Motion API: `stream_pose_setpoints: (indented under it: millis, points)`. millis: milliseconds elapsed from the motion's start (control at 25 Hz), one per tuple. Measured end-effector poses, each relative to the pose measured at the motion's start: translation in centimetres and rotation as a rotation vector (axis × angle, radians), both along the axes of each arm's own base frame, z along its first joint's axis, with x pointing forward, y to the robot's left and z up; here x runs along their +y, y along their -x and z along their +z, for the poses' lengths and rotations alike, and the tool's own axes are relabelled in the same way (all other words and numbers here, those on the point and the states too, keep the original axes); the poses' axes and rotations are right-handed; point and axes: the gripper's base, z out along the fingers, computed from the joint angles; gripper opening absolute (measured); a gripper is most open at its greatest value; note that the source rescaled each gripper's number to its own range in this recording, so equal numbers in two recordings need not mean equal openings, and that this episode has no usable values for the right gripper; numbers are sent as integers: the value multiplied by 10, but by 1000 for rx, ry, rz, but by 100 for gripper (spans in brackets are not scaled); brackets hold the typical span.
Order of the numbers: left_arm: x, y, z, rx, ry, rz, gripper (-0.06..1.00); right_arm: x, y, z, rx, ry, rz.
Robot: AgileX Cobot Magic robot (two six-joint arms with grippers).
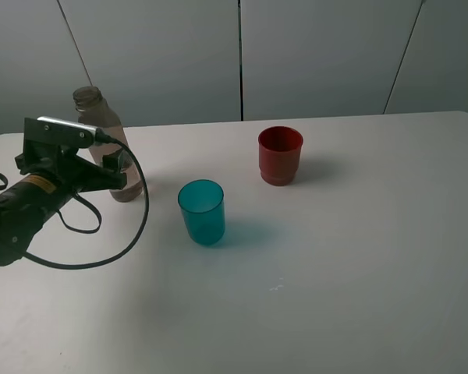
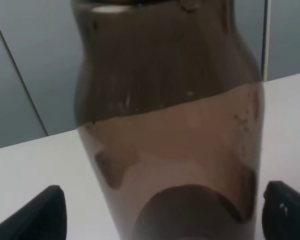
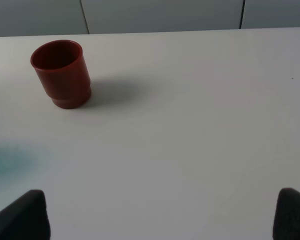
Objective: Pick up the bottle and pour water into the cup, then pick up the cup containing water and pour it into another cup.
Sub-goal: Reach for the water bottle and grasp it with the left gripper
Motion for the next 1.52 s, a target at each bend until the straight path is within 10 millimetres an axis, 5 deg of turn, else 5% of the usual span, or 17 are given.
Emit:
stream_pose_setpoints:
  millis: [1080, 1160, 1200, 1240, 1280, 1520]
  points:
    - [-12, -35, -18, -24, 14, -13, 100, 0, 0, 0, 0, 0, 0]
    - [-13, -38, -17, -33, 23, -12, 73, 0, 0, 0, 0, 0, 0]
    - [-14, -39, -16, -39, 26, -12, 34, 0, 0, 0, 0, 0, 0]
    - [-14, -41, -15, -43, 32, -14, 8, 0, 0, 0, 0, 0, 0]
    - [-14, -41, -15, -42, 31, -17, 1, 0, 0, 0, 0, 0, 0]
    - [-15, -41, -15, -41, 29, -19, 1, 0, 0, 0, 0, 0, 0]
